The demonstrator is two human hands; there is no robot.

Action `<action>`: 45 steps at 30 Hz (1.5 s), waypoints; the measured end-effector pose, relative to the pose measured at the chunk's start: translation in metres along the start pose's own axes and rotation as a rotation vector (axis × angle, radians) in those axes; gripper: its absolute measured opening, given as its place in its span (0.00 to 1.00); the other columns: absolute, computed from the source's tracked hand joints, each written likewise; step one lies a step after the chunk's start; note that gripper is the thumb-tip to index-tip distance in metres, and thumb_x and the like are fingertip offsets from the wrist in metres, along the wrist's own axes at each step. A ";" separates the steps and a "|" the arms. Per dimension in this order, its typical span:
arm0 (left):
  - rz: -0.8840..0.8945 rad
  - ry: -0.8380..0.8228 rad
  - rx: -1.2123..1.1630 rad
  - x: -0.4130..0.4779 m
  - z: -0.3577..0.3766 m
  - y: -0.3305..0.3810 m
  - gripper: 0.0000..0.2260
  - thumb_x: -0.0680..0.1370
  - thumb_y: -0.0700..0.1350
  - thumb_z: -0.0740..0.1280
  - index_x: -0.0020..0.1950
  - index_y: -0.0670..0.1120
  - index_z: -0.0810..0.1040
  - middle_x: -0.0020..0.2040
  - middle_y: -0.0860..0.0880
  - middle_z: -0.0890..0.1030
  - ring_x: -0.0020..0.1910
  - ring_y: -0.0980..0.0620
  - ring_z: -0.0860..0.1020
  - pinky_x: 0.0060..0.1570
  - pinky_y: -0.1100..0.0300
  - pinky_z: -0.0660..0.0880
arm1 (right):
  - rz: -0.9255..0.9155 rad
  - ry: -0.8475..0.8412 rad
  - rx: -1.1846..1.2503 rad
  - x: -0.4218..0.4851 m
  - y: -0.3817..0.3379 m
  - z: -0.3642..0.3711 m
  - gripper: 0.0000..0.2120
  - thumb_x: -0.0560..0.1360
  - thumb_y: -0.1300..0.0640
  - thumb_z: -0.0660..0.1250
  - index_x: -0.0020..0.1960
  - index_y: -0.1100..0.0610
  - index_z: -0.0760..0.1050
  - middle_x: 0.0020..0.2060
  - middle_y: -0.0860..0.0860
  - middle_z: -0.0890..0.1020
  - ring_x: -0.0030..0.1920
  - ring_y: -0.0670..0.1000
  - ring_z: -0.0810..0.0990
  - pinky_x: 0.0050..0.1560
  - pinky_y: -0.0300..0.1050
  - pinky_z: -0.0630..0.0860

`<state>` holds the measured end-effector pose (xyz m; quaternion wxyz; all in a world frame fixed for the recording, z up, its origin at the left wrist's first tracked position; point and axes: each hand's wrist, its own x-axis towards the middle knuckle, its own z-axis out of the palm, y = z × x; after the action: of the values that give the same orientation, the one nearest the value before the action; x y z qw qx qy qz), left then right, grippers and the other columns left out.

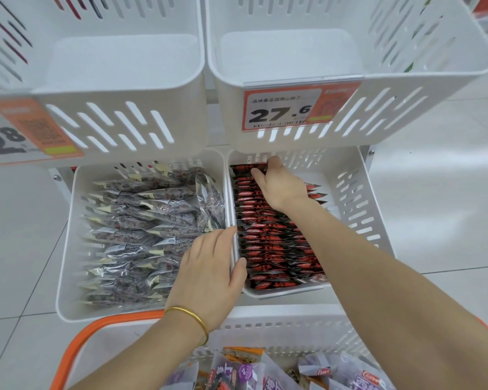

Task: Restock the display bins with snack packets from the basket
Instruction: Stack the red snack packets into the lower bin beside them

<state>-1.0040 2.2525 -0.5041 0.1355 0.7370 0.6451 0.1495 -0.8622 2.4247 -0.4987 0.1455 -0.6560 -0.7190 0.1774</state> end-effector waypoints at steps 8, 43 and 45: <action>-0.030 0.028 0.028 0.002 0.000 0.001 0.22 0.81 0.52 0.52 0.75 0.49 0.57 0.70 0.52 0.65 0.69 0.53 0.60 0.68 0.56 0.60 | -0.164 0.331 0.115 -0.098 -0.003 -0.022 0.20 0.80 0.51 0.56 0.69 0.58 0.66 0.62 0.55 0.75 0.60 0.57 0.73 0.61 0.52 0.69; -0.113 -0.191 0.323 -0.142 -0.048 -0.056 0.32 0.78 0.63 0.49 0.77 0.51 0.42 0.78 0.44 0.43 0.76 0.45 0.40 0.73 0.47 0.36 | 0.088 -0.390 0.211 -0.353 -0.050 0.082 0.18 0.71 0.58 0.73 0.56 0.61 0.72 0.48 0.56 0.80 0.48 0.56 0.78 0.49 0.53 0.76; -0.112 -0.191 0.322 -0.141 -0.048 -0.056 0.32 0.78 0.63 0.49 0.77 0.51 0.43 0.78 0.43 0.43 0.76 0.45 0.40 0.73 0.47 0.36 | 0.104 -0.346 0.199 -0.354 -0.045 0.081 0.14 0.71 0.57 0.73 0.53 0.62 0.74 0.44 0.57 0.81 0.45 0.56 0.79 0.47 0.53 0.77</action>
<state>-1.0912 2.1200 -0.4887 0.0847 0.7230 0.6848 -0.0339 -0.9039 2.0643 -0.5422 0.0746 -0.6344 -0.6774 0.3647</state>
